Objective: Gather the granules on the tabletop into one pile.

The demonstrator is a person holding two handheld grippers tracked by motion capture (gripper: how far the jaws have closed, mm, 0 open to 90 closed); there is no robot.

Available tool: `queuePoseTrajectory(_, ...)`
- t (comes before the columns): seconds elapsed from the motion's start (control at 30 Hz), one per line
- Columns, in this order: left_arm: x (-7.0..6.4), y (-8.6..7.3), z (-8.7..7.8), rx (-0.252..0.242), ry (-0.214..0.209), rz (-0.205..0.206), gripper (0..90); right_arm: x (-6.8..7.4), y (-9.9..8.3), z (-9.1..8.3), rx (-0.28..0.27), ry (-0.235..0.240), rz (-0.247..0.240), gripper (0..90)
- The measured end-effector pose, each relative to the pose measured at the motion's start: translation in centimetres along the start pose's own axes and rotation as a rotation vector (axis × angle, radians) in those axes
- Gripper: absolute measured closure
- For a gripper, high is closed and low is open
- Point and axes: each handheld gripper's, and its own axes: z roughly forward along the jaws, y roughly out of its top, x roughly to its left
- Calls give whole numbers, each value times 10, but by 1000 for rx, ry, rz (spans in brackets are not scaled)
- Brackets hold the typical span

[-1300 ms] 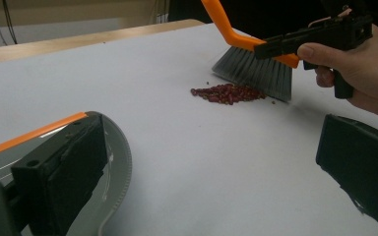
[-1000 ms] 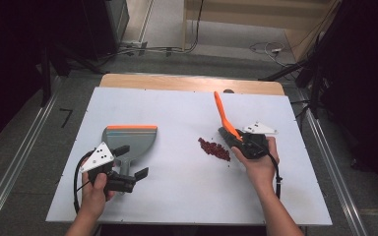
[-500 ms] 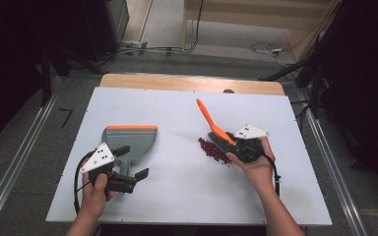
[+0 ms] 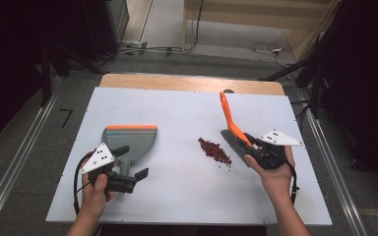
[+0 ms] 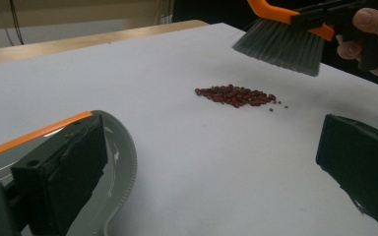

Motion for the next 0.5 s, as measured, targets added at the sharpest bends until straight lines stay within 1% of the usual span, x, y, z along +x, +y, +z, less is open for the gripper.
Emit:
queuePoseTrajectory(0.07, 0, 0, -1, -3, 5, 0, 0, -5, -6, -7, -2, -1, 34, 688)
queuePoseTrajectory(0.27, 0, -1, -5, -24, 23, -9, 0, -18, -23, -26, -1, -24, 98, 688)
queuePoseTrajectory(0.33, 1, -1, -6, -27, 30, -9, 0, -22, -29, -34, -2, -45, 118, 688)
queuePoseTrajectory(0.37, 1, -1, -7, -33, 29, -16, 0, -24, -32, -36, -1, -55, 123, 688)
queuePoseTrajectory(0.43, 2, -1, -8, -41, 29, -28, 0, -30, -40, -43, -1, -83, 155, 688)
queuePoseTrajectory(0.5, 4, -1, -10, -44, 34, -34, 0, -35, -45, -46, 7, -92, 182, 688)
